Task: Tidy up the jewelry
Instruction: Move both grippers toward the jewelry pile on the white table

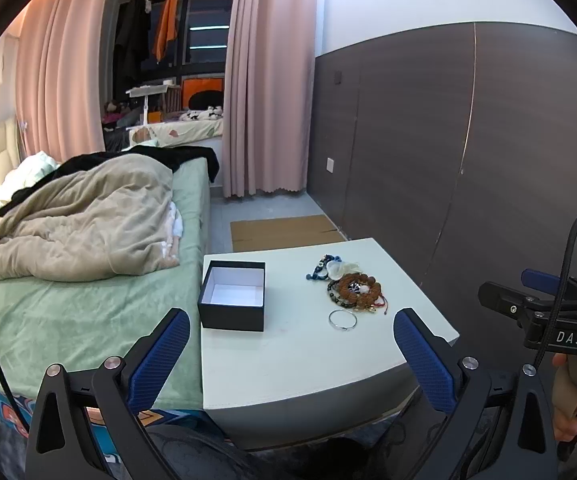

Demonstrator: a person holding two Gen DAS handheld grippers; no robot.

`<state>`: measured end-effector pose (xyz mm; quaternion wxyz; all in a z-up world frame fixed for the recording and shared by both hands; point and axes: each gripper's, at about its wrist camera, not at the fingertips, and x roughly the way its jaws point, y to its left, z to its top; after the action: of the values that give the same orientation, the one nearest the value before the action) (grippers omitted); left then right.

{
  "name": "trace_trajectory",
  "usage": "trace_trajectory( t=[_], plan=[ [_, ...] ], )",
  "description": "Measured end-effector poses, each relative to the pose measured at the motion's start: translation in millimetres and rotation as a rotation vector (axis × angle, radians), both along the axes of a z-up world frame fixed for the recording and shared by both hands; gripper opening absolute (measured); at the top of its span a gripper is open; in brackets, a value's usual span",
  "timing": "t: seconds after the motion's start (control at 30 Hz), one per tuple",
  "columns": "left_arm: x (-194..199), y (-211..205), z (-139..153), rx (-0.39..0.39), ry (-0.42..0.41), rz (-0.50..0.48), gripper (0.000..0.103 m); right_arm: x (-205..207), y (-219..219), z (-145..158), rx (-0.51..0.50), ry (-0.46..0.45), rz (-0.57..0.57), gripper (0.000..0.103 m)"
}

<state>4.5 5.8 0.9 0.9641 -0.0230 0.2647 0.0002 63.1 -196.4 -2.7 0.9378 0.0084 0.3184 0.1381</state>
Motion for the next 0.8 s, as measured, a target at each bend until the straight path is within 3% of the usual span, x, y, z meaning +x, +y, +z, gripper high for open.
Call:
trace_trajectory(
  t=[0.1,0.33,0.47,0.6,0.8],
  plan=[
    [2.1,2.7,-1.4,-0.056,0.02,-0.003,0.101,3.6,-0.6,-0.4,0.008,0.005,0.0,0.103],
    [26.0,3.2,-9.8,-0.037,0.053,-0.006,0.101,23.4,-8.8,-6.8,0.025,0.014,-0.019,0.102],
    [49.2,0.9,-24.3,-0.019,0.081,-0.011,0.101,38.4,-18.1,-15.5,0.045,0.033,-0.02,0.101],
    [73.3,-3.4,-44.2,-0.049,0.129,-0.028,0.101,58.2,-28.7,-28.7,0.048,0.065,-0.041,0.1],
    [108.7,-17.6,-73.9,-0.041,0.231,-0.063,0.101,88.6,-44.3,-49.9,0.068,0.105,-0.074,0.1]
  ],
)
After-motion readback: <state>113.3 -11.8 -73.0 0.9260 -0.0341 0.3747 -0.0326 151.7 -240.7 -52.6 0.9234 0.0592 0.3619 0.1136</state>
